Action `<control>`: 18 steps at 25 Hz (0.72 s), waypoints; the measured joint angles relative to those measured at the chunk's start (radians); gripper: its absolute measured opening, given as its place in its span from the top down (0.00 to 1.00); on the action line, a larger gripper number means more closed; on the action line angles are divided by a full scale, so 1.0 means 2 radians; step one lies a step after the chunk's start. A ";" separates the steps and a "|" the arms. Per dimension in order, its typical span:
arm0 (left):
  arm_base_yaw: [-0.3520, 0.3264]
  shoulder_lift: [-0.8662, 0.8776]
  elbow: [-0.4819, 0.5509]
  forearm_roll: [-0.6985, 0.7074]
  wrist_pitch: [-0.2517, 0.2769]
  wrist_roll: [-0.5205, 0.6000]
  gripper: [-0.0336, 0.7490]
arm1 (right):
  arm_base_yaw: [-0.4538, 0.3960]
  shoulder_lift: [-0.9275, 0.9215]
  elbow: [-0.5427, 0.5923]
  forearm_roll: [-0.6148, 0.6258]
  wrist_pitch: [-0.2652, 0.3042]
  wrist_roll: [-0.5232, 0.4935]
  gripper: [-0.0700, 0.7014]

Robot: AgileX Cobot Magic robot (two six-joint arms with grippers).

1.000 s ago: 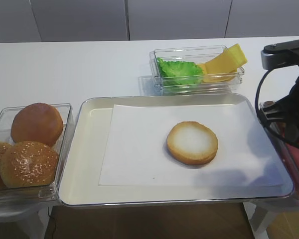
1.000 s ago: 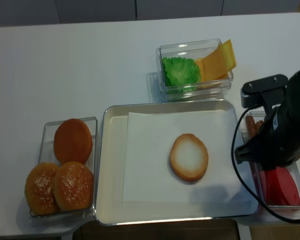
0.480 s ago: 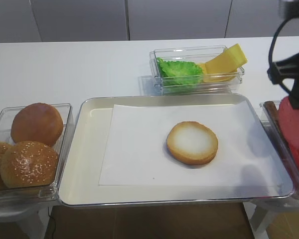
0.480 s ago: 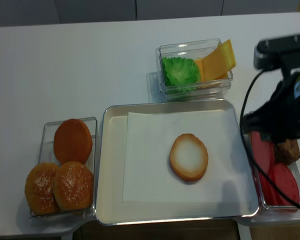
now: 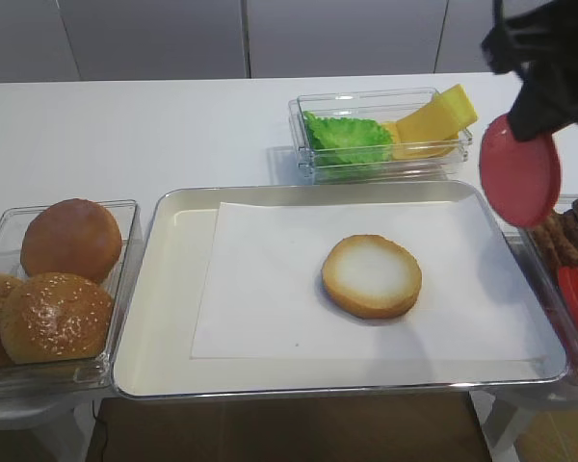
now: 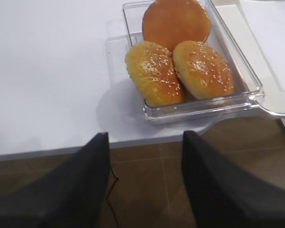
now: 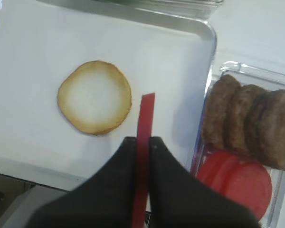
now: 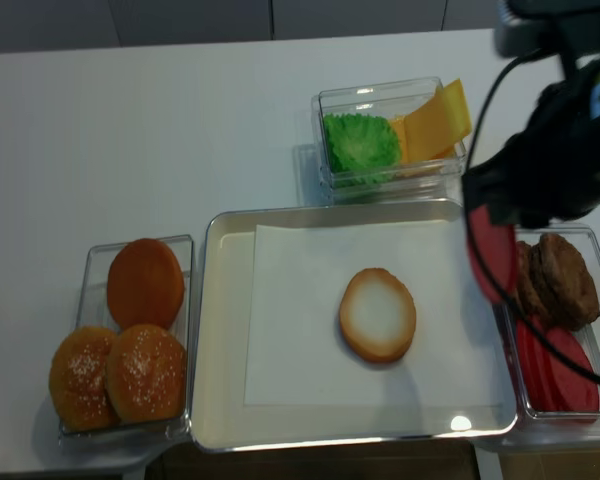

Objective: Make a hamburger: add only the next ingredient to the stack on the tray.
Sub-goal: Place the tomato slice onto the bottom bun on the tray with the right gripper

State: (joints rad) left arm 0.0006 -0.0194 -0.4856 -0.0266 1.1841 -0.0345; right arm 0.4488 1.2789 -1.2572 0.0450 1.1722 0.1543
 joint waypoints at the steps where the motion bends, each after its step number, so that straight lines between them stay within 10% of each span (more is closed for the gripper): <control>1: 0.000 0.000 0.000 0.000 0.000 0.000 0.48 | 0.010 0.010 0.000 0.000 0.000 0.000 0.86; 18: 0.000 0.000 0.000 0.000 0.000 0.000 0.48 | 0.082 0.163 0.000 -0.076 -0.086 0.008 0.86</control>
State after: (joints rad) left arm 0.0006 -0.0194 -0.4856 -0.0266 1.1841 -0.0345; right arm 0.6135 1.6056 -1.2572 -0.1060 1.0005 0.1713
